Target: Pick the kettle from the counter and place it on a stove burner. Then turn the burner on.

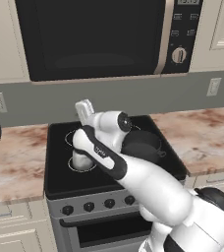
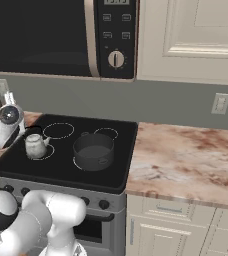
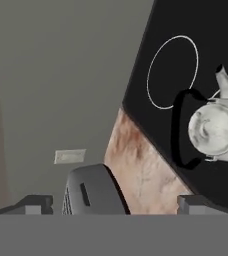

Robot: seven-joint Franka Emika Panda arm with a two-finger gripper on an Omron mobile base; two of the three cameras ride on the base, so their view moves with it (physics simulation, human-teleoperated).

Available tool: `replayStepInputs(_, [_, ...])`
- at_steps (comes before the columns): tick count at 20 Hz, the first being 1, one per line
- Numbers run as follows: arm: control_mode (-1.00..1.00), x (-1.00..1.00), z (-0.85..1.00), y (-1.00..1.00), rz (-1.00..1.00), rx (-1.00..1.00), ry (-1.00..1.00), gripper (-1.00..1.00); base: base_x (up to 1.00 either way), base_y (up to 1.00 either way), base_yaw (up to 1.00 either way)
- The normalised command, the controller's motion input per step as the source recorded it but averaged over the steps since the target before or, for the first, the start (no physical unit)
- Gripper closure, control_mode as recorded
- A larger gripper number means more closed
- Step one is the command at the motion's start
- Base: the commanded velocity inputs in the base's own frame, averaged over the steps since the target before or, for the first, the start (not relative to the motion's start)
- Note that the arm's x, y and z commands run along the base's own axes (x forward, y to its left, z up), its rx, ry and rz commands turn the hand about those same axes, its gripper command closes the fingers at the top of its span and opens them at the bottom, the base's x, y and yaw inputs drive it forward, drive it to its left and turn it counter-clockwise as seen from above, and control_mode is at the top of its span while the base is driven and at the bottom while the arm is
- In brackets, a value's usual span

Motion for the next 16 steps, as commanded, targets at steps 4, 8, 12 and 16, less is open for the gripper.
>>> replayStepInputs(4, [-1.00,-0.75,0.75,-0.02,-0.03,0.00,0.10,-1.00,0.00,0.00,0.00])
replayStepInputs(8, [-1.00,-1.00,0.06,-0.06,0.00,0.00,0.04,-1.00,0.00,0.00,0.00])
replayStepInputs(12, [-1.00,-1.00,-0.16,-0.06,0.00,-0.03,0.00,-1.00,0.00,0.00,0.00])
replayStepInputs(16, [-1.00,-1.00,-0.22,-0.10,0.00,-0.06,0.00,-1.00,0.00,0.00,0.00])
